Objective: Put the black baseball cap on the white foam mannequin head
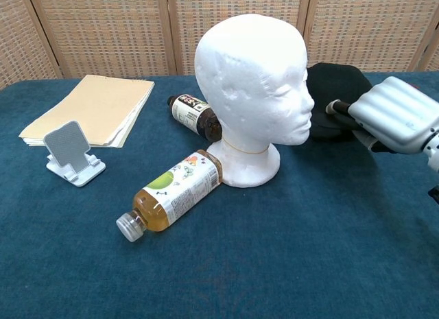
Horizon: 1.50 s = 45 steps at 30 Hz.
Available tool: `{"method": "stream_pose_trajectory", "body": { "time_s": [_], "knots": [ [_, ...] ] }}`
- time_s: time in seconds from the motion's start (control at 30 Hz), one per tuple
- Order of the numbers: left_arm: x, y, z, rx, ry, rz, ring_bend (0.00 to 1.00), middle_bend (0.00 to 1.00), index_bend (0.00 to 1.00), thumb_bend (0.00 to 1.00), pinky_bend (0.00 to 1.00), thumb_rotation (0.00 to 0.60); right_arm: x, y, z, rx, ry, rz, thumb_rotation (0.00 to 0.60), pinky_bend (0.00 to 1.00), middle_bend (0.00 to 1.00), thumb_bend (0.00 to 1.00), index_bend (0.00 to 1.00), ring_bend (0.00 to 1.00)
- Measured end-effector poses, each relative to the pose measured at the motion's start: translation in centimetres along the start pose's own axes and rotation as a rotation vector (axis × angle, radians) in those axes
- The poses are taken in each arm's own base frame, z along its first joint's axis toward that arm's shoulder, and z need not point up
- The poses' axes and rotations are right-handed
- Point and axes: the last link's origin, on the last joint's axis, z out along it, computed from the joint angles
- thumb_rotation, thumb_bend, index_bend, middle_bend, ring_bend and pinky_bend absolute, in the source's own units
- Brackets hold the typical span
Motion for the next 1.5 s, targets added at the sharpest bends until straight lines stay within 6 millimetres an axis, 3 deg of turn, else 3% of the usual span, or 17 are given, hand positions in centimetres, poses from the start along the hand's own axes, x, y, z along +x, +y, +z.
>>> {"method": "stream_pose_trajectory", "body": {
  "time_s": [0.2, 0.43, 0.77, 1.0, 1.23, 1.5],
  "knots": [
    [0.0, 0.0, 0.0, -0.002, -0.002, 0.003, 0.0, 0.0, 0.0, 0.0, 0.0, 0.6, 0.4, 1.0, 0.4, -0.076, 0.007, 0.093, 0.6, 1.0, 1.0, 0.86, 0.73, 1.0],
    [0.0, 0.0, -0.1, 0.001, 0.002, -0.001, 0.0, 0.0, 0.0, 0.0, 0.0, 0.6, 1.8, 3.7, 1.6, -0.178, 0.07, 0.141, 0.6, 1.0, 1.0, 0.85, 0.74, 1.0],
    [0.4, -0.2, -0.3, 0.0, 0.011, -0.018, 0.0, 0.0, 0.0, 0.0, 0.0, 0.6, 5.4, 10.9, 5.2, -0.394, 0.171, 0.123, 0.6, 1.0, 1.0, 0.85, 0.75, 1.0],
    [0.6, -0.3, -0.5, -0.005, 0.017, -0.025, 0.0, 0.0, 0.0, 0.0, 0.0, 0.6, 8.7, 14.1, 6.2, -0.441, 0.257, 0.066, 0.6, 1.0, 1.0, 0.84, 0.75, 1.0],
    [0.6, -0.3, -0.6, -0.009, 0.014, -0.026, 0.0, 0.0, 0.0, 0.0, 0.0, 0.6, 11.9, 13.8, 6.3, -0.314, 0.393, -0.041, 0.6, 1.0, 1.0, 0.81, 0.75, 1.0],
    [0.5, -0.2, -0.7, -0.011, 0.01, -0.023, 0.0, 0.0, 0.0, 0.0, 0.0, 0.6, 15.3, 10.9, 5.2, 0.012, 0.608, -0.195, 0.6, 1.0, 1.0, 0.77, 0.73, 1.0]
  ]
}}
